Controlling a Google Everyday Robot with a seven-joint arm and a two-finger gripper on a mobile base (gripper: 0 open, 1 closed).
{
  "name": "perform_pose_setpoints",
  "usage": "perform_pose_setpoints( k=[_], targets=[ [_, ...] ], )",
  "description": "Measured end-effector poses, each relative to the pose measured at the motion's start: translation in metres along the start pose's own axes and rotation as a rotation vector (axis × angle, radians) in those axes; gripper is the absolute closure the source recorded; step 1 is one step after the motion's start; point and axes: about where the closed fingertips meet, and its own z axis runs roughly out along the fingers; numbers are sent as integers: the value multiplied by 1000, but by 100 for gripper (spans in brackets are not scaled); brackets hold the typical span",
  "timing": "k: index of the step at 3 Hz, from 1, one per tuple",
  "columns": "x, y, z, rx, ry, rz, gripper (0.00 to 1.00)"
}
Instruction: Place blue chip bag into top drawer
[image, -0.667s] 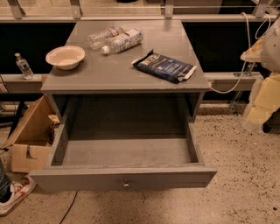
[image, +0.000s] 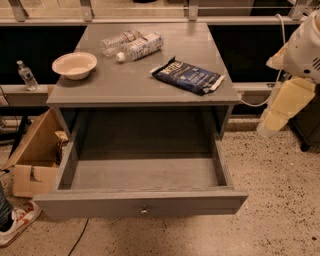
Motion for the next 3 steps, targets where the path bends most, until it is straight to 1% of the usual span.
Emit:
perform_pose_setpoints(
  k=[1,2,3],
  targets=[
    [-3,-3,2,1,-10,7,0],
    [-11,-12,10,3,-45,30,0],
    [-35,-42,27,17,-123,96,0]
  ],
)
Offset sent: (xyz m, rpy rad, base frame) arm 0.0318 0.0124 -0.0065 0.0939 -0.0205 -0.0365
